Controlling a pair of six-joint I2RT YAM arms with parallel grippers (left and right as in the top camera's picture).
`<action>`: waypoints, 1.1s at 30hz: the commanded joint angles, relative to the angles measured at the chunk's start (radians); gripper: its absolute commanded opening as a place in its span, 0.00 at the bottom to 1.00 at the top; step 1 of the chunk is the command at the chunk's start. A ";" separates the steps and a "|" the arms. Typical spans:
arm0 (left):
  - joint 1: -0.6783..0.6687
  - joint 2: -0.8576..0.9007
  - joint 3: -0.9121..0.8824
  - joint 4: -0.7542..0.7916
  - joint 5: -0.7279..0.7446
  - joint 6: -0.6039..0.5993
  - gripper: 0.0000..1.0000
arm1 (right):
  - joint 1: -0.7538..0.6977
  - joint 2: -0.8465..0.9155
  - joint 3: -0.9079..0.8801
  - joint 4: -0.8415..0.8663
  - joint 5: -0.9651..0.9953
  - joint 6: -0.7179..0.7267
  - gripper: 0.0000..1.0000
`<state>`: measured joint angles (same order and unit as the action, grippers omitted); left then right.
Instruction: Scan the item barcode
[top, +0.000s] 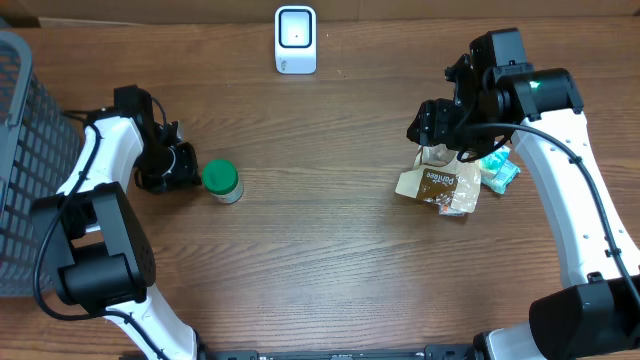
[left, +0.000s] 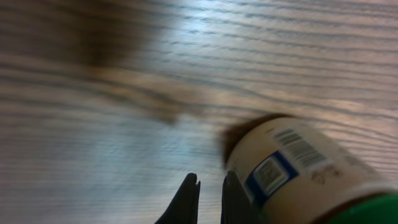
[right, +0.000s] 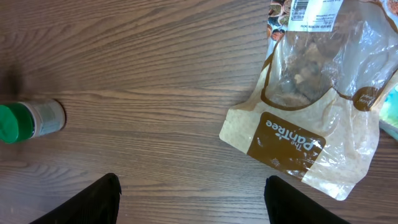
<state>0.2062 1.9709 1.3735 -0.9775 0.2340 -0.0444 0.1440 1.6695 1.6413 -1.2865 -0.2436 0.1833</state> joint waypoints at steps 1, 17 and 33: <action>-0.031 -0.009 -0.030 0.022 0.132 0.030 0.04 | -0.002 0.014 -0.004 -0.002 0.010 -0.002 0.72; -0.385 -0.009 -0.030 0.153 0.212 -0.137 0.04 | -0.002 0.042 -0.004 -0.011 0.002 -0.002 0.72; -0.292 -0.010 0.281 -0.191 -0.026 -0.193 0.04 | 0.039 0.042 -0.004 -0.061 -0.065 -0.002 0.72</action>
<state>-0.1734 1.9717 1.4967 -1.0809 0.2943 -0.2150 0.1474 1.7096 1.6413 -1.3514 -0.2646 0.1837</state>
